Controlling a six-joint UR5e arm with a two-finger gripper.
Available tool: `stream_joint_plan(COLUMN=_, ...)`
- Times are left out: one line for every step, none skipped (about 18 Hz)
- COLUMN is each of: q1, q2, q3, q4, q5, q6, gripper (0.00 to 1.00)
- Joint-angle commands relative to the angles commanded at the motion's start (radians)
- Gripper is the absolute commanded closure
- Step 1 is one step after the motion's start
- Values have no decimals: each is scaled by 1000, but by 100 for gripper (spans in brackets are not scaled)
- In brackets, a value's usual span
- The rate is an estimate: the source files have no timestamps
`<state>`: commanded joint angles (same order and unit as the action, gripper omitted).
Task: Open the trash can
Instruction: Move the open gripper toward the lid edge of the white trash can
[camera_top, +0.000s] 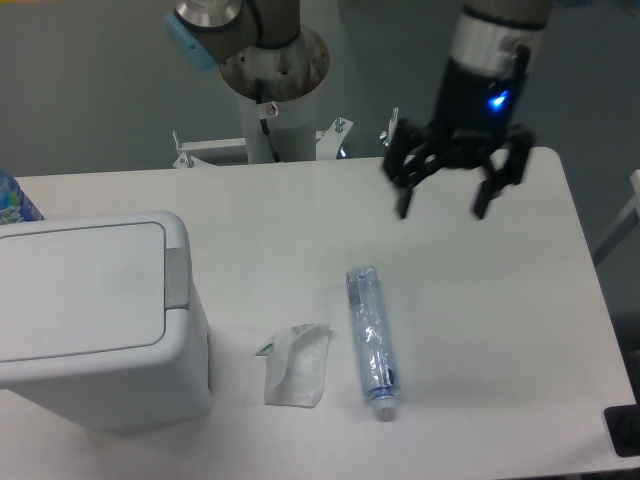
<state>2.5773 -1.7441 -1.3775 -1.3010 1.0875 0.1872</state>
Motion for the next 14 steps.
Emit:
stream_joint_plan(q1=-11, q2=-2, q3=-3, q4=21, q5=3, q6=-5, gripper=0)
stream_joint_plan(q1=-19, q2=-2, q3=-14, q4=37, q5=2, q6=-2, gripper=0)
stream_joint_plan(q1=-38, q2=-6, q3=-17, q4=52, q5=-1, q6=4, gripper=0)
stream_joint_plan(q1=-87, q2=-17, q3=-20, q4=71, q5=-1, q6=9, gripper=0)
stream_joint_plan(q1=-121, q2=-23, q3=-21, q4=101, q5=2, q6=9, gripper=0)
stream_joint_plan(q1=-129, q2=-28, q3=-26, q4=127, q5=3, q6=9, gripper=0)
stream_joint_plan(q1=-132, q2=-37, q3=-26, q4=146, q5=2, q6=0, gripper=0)
stream_joint_plan(q1=-141, q2=-38, q3=-29, q4=152, q5=2, q6=-2, gripper=0)
stream_joint_plan(q1=-160, q2=-38, q3=-34, q4=152, q5=2, q6=-6, gripper=0)
stream_joint_plan(q1=-175, q2=-38, q3=-40, q4=154, q5=3, q6=-6, gripper=0)
stream_joint_plan(q1=-181, q2=-35, q3=-52, q4=154, q5=3, q6=-6, gripper=0)
stream_joint_plan(q1=-187, q2=-31, q3=-64, q4=155, q5=2, q6=-6, gripper=0)
stream_joint_plan(q1=-203, q2=-29, q3=-69, q4=158, q5=3, q6=-6, gripper=0)
stream_joint_plan(q1=-212, q2=-28, q3=-74, q4=160, q5=3, q6=-6, gripper=0)
